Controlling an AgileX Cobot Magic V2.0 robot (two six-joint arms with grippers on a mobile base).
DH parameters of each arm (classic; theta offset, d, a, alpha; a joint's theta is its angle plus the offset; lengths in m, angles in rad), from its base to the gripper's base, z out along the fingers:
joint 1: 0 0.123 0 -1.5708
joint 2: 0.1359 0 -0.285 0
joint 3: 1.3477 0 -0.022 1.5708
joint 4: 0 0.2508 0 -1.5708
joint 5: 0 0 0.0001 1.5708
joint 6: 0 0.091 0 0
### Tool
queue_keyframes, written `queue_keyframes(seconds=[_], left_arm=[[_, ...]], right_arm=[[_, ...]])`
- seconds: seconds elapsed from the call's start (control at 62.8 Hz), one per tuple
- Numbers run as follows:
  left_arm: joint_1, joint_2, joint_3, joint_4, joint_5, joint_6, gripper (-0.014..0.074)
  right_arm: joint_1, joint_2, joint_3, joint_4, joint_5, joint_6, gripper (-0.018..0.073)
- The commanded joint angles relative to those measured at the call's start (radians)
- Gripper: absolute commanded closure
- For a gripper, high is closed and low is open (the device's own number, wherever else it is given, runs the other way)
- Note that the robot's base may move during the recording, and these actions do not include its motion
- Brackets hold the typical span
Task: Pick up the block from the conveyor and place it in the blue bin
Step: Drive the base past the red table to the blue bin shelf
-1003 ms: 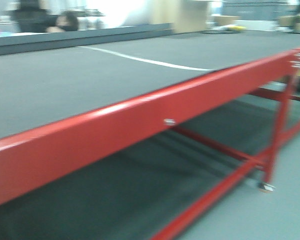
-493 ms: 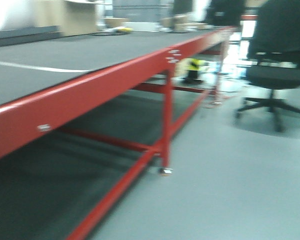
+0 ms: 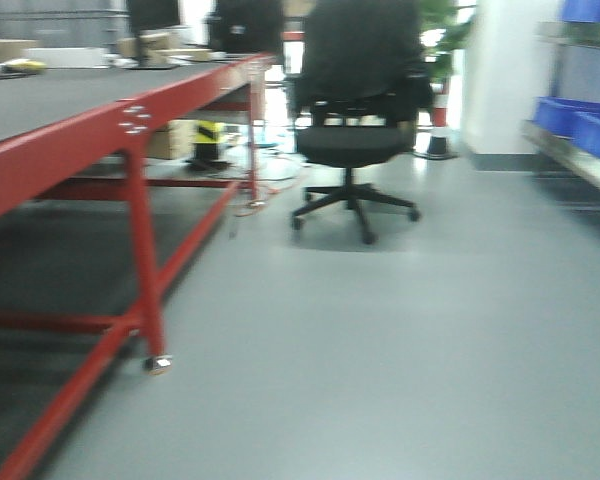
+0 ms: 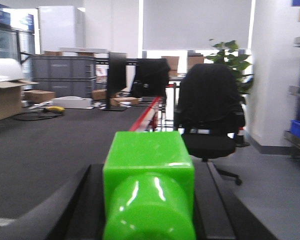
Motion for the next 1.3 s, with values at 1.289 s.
queue_keyframes(seconds=[1.289], left_arm=[[-0.003,-0.002,0.000,-0.008,-0.017,0.002,0.0708]], right_arm=[[-0.001,-0.005,-0.008,-0.004,-0.025,-0.004,0.0721]])
